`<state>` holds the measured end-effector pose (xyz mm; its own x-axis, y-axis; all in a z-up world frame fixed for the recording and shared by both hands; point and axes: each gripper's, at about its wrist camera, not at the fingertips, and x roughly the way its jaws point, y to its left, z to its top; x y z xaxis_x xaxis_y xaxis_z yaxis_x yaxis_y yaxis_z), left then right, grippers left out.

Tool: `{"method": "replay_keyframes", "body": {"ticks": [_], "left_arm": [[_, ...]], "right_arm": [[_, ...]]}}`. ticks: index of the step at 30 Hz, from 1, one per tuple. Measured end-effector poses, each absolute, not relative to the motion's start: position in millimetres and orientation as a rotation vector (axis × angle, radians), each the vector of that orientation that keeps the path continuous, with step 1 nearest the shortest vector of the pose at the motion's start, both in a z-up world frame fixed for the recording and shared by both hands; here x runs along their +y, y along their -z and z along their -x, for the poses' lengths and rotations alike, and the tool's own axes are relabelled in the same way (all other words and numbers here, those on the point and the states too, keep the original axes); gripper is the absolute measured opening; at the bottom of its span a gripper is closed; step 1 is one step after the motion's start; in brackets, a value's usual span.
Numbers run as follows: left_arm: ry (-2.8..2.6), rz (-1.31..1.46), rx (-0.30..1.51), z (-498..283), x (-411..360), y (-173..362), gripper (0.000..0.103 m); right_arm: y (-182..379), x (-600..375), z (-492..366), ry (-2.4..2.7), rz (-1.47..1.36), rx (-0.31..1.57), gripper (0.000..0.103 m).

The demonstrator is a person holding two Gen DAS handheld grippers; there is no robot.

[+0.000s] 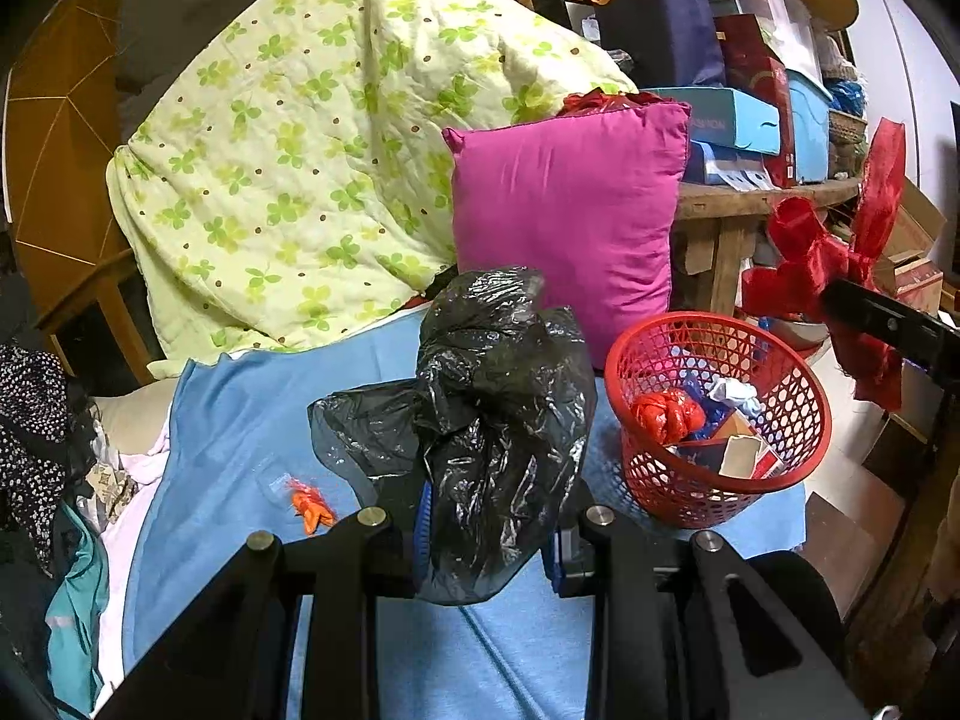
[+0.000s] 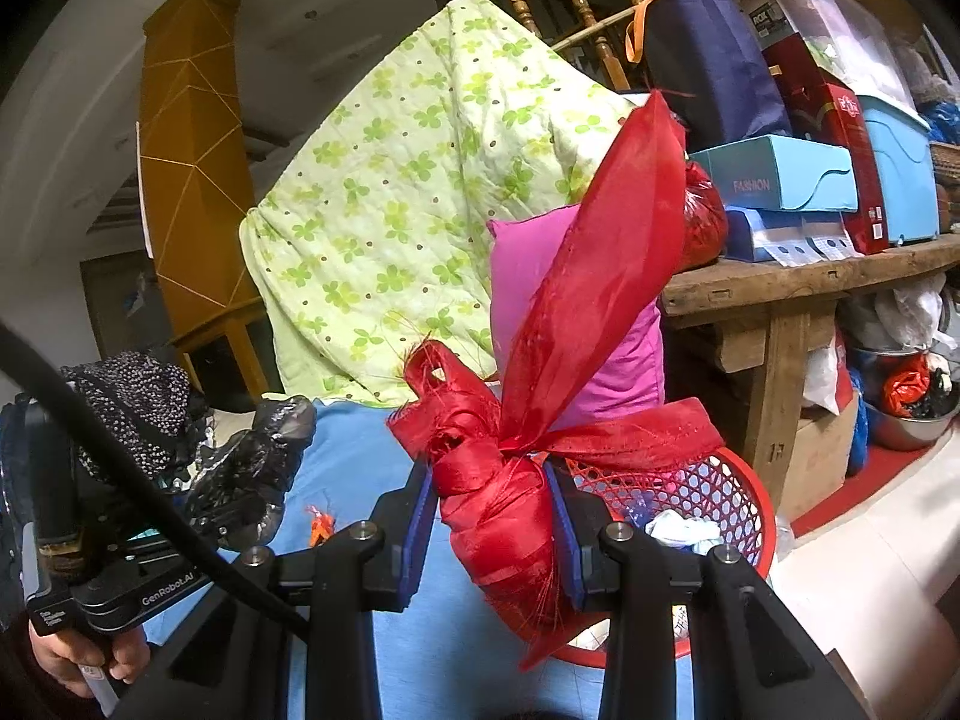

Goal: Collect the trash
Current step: 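Carry the black bag with the left tool while the right tool carries the ribbon toward the basket, then open both tools over the red basket to drop the black bag and ribbon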

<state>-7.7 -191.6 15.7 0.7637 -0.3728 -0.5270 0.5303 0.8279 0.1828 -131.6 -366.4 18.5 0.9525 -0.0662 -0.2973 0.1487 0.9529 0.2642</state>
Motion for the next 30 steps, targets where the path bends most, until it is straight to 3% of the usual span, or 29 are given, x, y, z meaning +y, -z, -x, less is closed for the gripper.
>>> {"method": "replay_keyframes", "body": {"ticks": [30], "left_arm": [[0.827, -0.274, 0.596, -22, -259, -9, 0.031]], "right_arm": [[-7, -410, 120, 0.262, -0.295, 0.363, 0.038]]}}
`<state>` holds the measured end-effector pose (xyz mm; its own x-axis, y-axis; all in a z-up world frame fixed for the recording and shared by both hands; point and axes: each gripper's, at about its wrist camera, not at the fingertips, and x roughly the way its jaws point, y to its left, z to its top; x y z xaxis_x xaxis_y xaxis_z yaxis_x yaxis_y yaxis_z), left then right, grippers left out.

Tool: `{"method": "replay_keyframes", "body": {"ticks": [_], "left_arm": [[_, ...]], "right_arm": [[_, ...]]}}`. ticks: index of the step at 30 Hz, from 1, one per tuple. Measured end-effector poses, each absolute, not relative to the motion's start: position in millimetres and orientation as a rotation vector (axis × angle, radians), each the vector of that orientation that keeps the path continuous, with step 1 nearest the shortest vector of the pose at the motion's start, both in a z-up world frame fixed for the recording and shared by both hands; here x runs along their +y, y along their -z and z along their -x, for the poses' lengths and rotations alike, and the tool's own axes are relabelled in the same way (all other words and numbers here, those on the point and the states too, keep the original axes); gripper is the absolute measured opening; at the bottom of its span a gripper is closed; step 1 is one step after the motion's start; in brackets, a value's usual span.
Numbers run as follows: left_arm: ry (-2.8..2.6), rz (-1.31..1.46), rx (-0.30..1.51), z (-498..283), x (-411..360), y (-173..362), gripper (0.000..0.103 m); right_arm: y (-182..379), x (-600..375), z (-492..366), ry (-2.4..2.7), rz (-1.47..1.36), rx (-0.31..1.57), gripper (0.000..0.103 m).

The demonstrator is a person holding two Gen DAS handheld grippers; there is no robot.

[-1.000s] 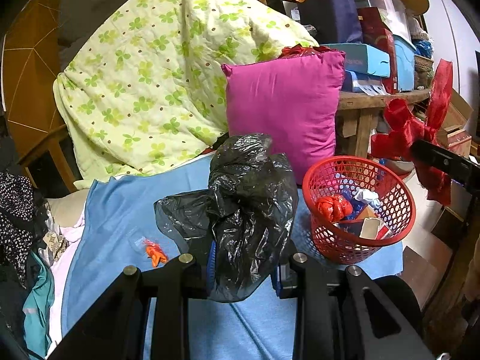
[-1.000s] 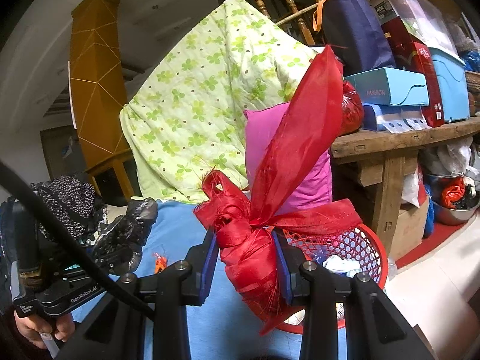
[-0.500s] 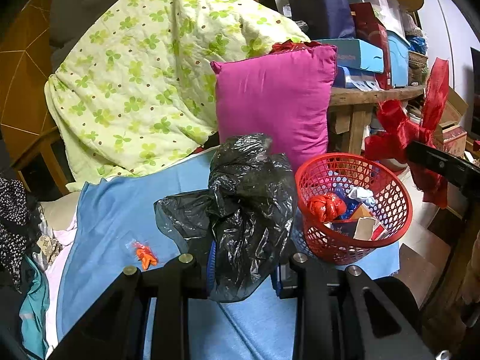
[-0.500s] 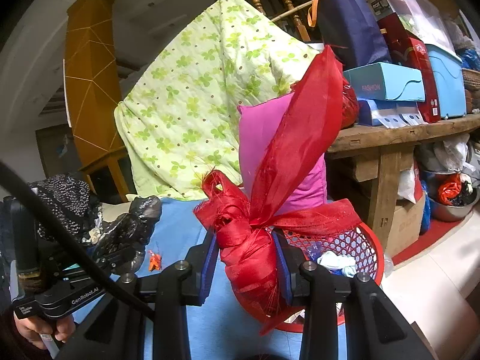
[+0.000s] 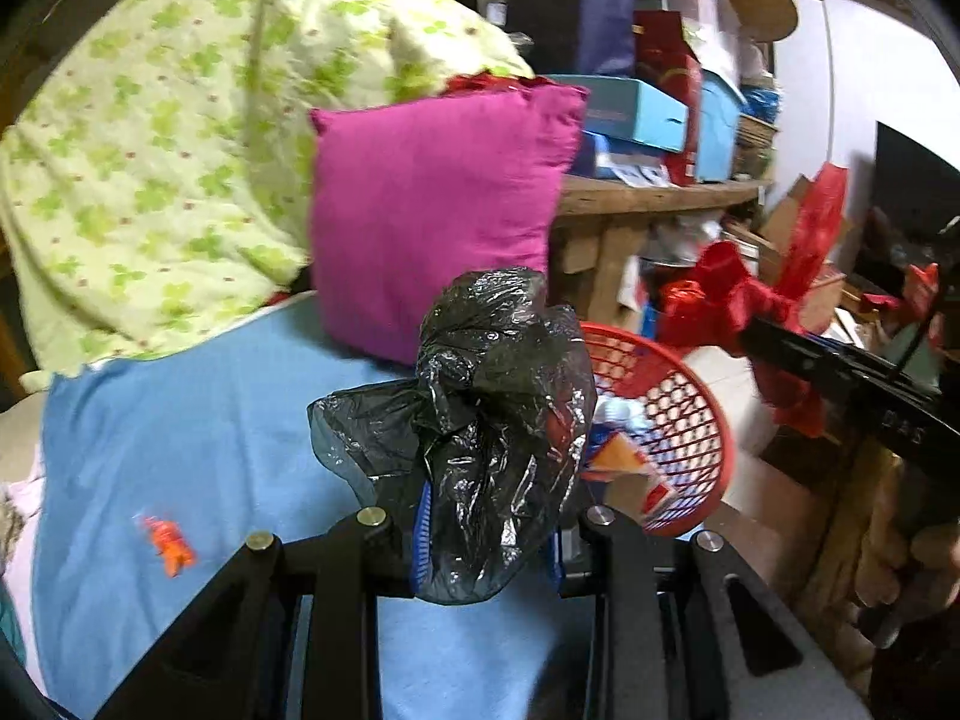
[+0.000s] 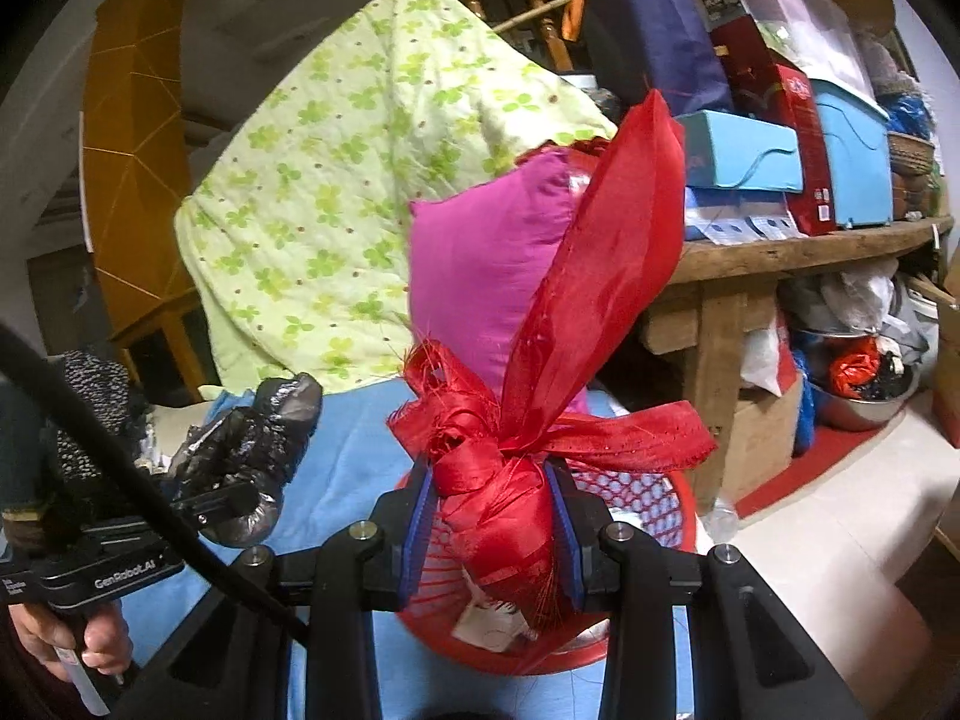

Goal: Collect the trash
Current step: 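Open both tools over the red basket to drop the black bag and ribbon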

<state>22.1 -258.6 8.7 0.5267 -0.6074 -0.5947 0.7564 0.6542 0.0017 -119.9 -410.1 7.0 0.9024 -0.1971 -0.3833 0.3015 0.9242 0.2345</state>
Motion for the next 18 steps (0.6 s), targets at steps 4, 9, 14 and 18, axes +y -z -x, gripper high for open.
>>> {"method": "replay_keyframes", "body": {"ticks": [4, 9, 14, 18], "left_arm": [[0.895, -0.225, 0.646, -32, -280, -3, 0.031], [0.939, -0.199, 0.705, -42, -308, 11, 0.031], [0.96, -0.214, 0.738, -50, -334, 28, 0.04], [0.953, -0.201, 0.727, -53, -325, 31, 0.06]], "right_arm": [[-1, -437, 109, 0.267, -0.341, 0.398, 0.038], [10, -463, 91, 0.285, -0.361, 0.457, 0.04], [24, -483, 69, 0.269, -0.385, 0.529, 0.046], [36, -491, 55, 0.242, -0.42, 0.575, 0.059]]}}
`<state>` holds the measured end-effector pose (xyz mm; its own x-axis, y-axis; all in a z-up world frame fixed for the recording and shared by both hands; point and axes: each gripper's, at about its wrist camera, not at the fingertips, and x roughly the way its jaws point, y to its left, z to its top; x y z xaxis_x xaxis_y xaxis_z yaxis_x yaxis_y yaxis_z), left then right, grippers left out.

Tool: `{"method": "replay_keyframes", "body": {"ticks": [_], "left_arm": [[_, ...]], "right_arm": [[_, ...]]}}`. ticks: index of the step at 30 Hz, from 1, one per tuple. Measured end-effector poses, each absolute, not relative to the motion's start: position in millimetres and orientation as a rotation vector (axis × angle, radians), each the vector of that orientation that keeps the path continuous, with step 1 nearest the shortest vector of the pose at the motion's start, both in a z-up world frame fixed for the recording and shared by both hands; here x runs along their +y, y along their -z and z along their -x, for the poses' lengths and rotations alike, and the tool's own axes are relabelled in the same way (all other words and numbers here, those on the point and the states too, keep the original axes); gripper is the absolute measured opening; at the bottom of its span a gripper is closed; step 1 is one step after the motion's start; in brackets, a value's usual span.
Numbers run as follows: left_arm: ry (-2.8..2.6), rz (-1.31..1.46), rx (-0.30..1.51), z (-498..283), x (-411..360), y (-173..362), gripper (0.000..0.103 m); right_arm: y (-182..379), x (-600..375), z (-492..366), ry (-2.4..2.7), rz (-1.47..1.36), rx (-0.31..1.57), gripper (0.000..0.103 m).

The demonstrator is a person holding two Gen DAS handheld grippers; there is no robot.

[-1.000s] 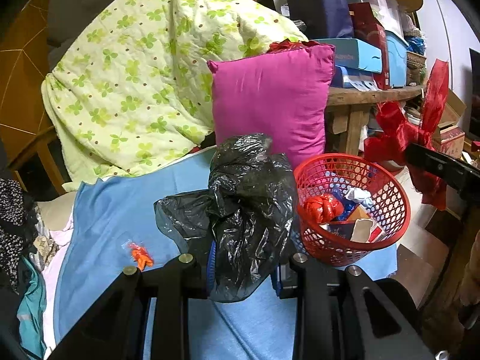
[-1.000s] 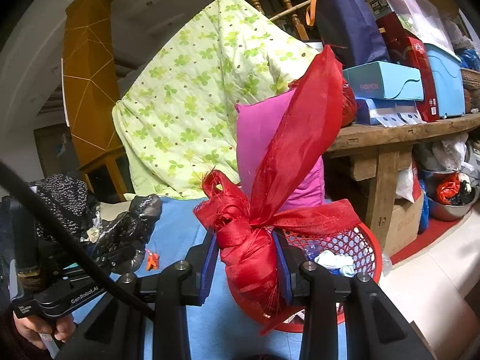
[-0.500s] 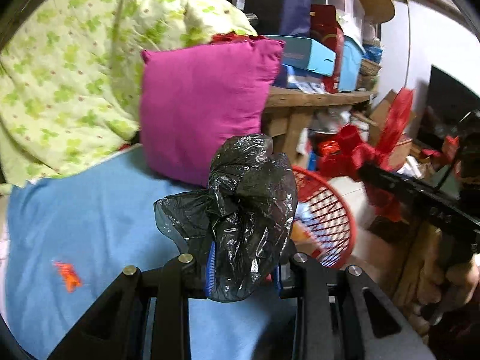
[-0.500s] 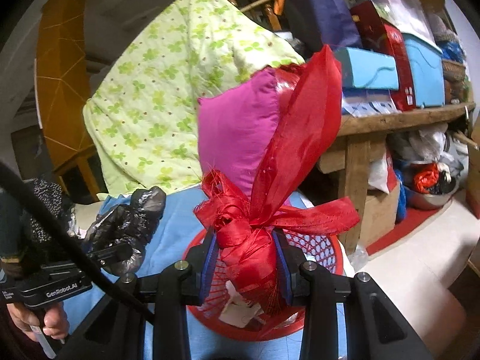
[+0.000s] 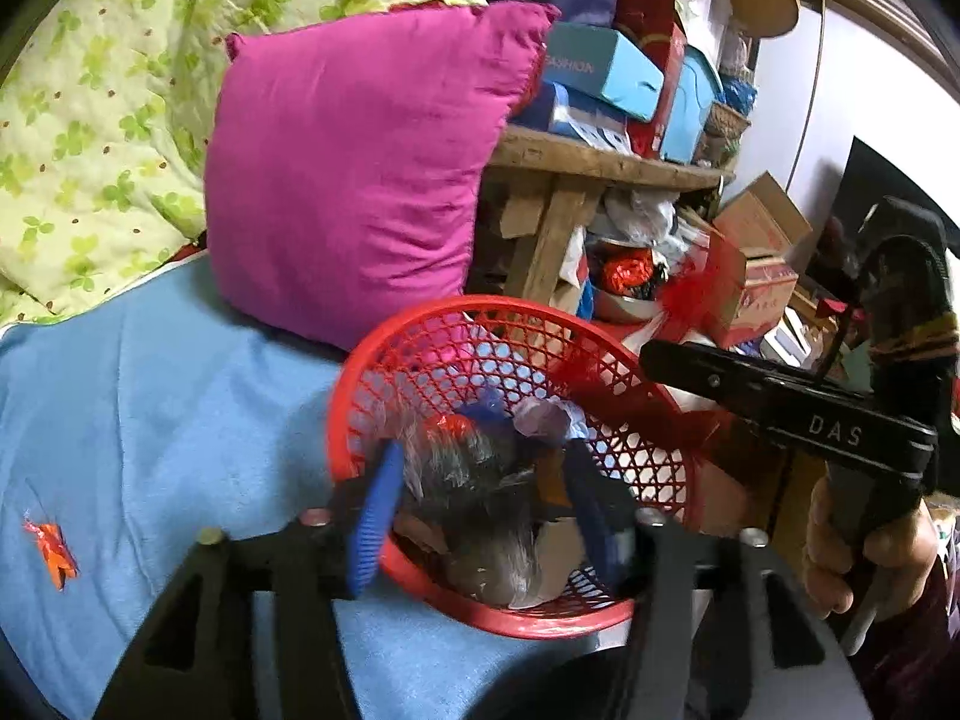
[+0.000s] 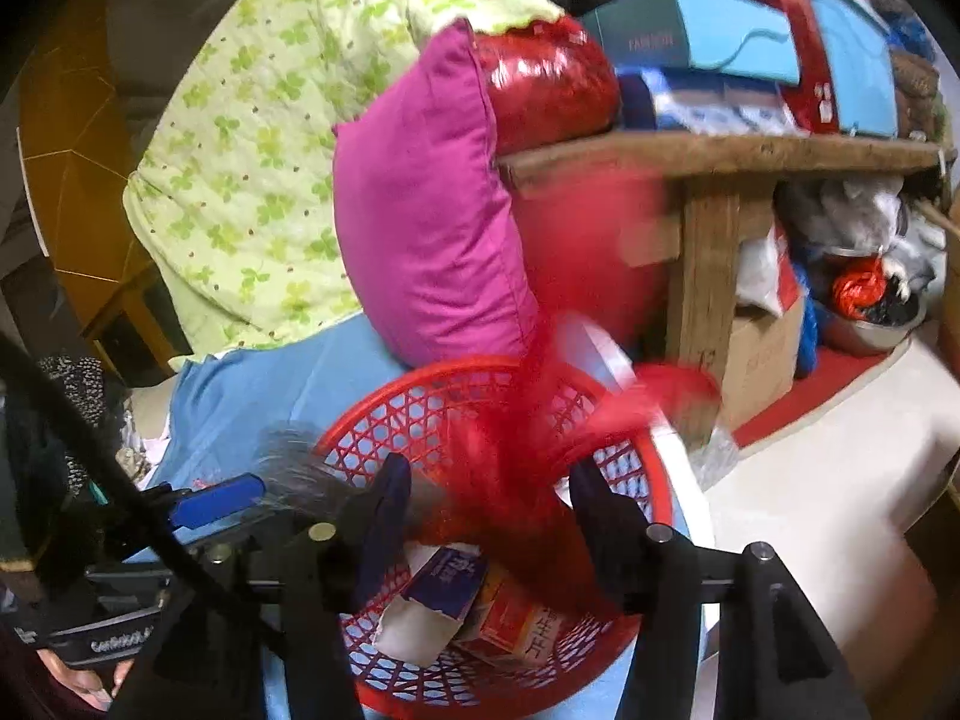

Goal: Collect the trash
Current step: 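Open both tools over the red basket to drop the black bag and ribbon, then grasp the orange mesh bag with the right tool while the left tool returns to the blanket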

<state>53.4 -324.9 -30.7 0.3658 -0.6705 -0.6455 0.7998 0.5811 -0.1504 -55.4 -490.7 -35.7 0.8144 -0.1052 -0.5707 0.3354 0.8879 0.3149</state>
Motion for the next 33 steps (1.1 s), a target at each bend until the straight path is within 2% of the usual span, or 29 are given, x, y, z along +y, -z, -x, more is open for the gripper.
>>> {"method": "replay_keyframes", "body": {"ticks": [4, 8, 17, 25, 33], "left_arm": [[0.912, -0.187, 0.704, -60, -297, 28, 0.06], [0.827, -0.172, 0.678, -68, -246, 29, 0.065], [0.477, -0.1, 0.74, -105, -74, 76, 0.065], [0.195, 0.032, 0.76, -147, 43, 107, 0.065], [0.11, 0.124, 0.725, -179, 84, 133, 0.065]], "right_arm": [[35, -492, 60, 0.231, -0.451, 0.528, 0.059], [21, -476, 75, 0.204, -0.446, 0.429, 0.059], [-16, -394, 55, 0.067, -0.308, 0.359, 0.059], [1, -293, -26, -0.106, -0.198, 0.528, 0.059], [56, -193, -130, -0.259, -0.128, 0.757, 0.059]]}}
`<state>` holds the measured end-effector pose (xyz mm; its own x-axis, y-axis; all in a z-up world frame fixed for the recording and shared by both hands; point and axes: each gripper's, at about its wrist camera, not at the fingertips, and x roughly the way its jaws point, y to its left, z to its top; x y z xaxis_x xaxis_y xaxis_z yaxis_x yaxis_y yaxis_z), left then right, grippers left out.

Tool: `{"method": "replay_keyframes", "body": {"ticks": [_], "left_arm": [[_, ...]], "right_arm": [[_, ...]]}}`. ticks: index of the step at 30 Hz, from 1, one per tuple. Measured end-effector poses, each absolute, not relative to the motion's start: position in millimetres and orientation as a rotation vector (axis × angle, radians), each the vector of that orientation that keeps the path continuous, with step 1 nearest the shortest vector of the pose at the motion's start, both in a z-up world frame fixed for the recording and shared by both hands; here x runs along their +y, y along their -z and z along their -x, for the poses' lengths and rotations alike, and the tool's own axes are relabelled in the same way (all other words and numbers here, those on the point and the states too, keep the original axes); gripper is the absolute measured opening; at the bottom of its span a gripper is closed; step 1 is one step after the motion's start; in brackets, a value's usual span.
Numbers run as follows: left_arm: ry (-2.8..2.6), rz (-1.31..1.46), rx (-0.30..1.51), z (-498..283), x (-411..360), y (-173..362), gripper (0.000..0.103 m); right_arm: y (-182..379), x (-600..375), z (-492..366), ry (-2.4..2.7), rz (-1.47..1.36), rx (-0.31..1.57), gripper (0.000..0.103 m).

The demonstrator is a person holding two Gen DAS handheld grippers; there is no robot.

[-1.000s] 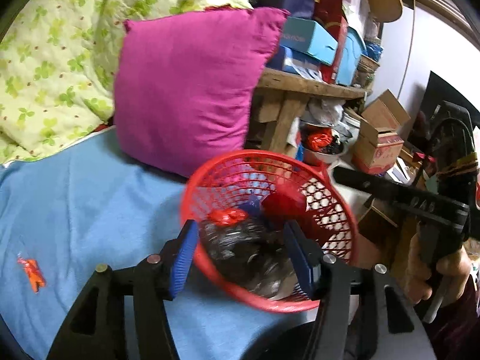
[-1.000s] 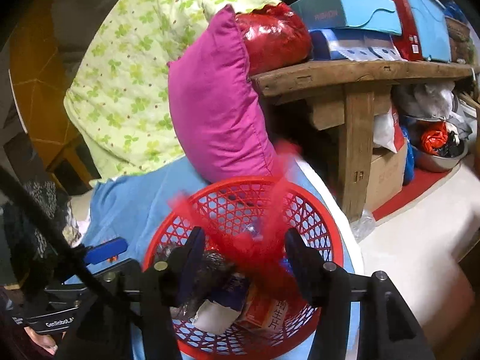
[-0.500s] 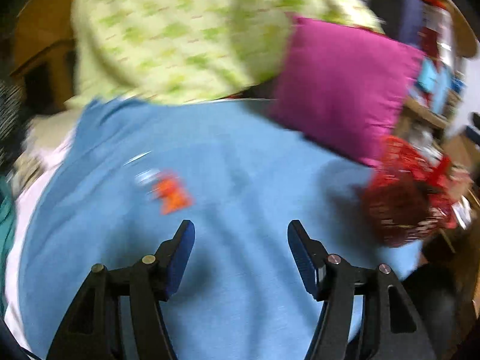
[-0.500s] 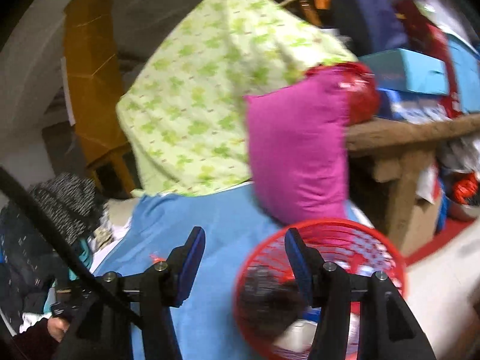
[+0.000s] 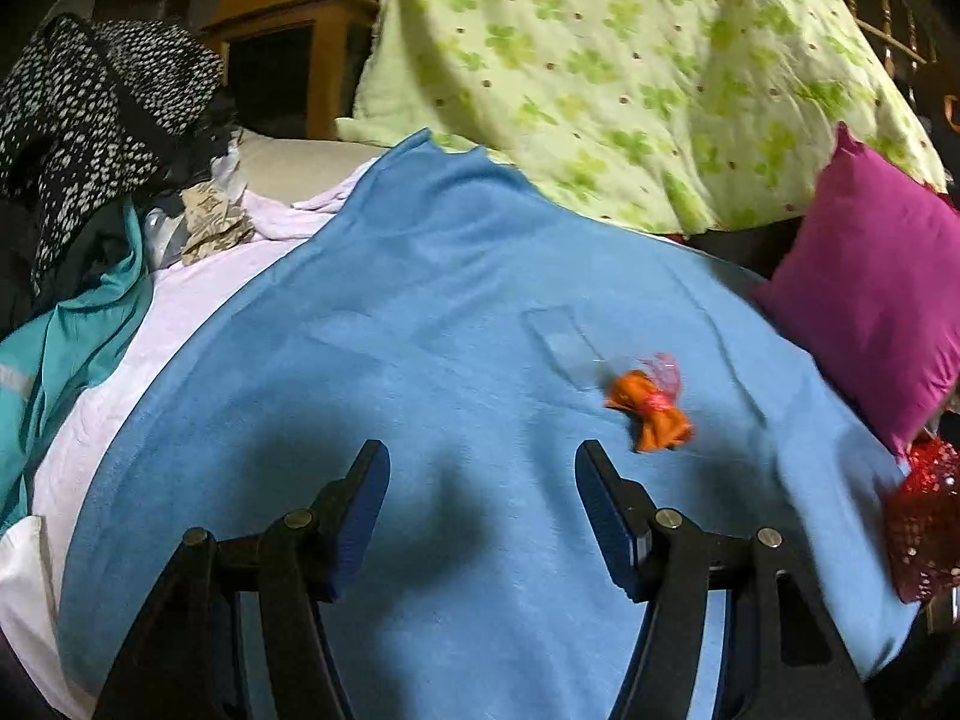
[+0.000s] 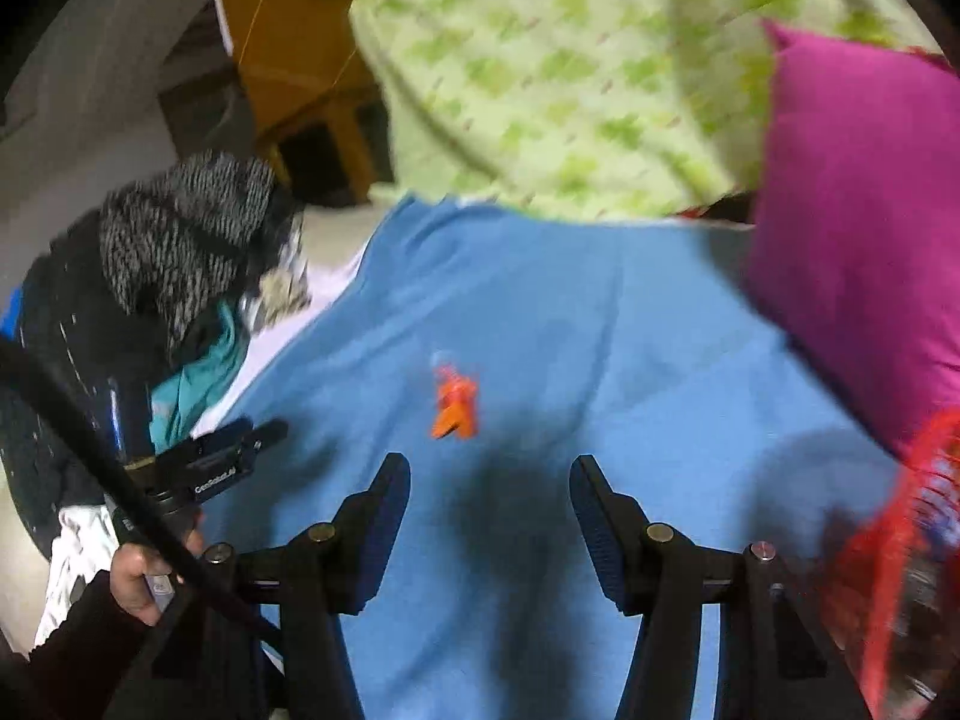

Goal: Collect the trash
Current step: 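Grasp the orange mesh bag with the right tool while the left tool returns to the blanket, then grasp the clear plastic tray with the left tool while the right tool holds the orange mesh bag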

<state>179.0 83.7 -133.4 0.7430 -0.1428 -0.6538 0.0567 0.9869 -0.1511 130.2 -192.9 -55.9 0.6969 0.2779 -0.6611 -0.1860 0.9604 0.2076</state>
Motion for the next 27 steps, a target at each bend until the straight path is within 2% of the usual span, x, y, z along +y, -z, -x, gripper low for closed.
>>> {"method": "replay_keyframes", "body": {"ticks": [13, 18, 20, 21, 27], "left_arm": [[0.128, 0.215, 0.793, -210, 104, 142, 0.065], [0.113, 0.249, 0.795, -215, 113, 142, 0.065], [0.113, 0.257, 0.801, -217, 113, 144, 0.065], [0.116, 0.256, 0.802, -217, 113, 144, 0.065], [0.128, 0.235, 0.809, -219, 107, 147, 0.065]], "right_arm": [[162, -120, -283, -0.233, -0.12, 0.965, 0.059], [191, -110, -316, -0.189, -0.118, 0.997, 0.059], [196, -109, -321, -0.185, -0.118, 0.998, 0.046], [200, -107, -324, -0.19, -0.116, 1.013, 0.037], [194, -108, -309, -0.195, -0.083, 0.981, 0.035]]}}
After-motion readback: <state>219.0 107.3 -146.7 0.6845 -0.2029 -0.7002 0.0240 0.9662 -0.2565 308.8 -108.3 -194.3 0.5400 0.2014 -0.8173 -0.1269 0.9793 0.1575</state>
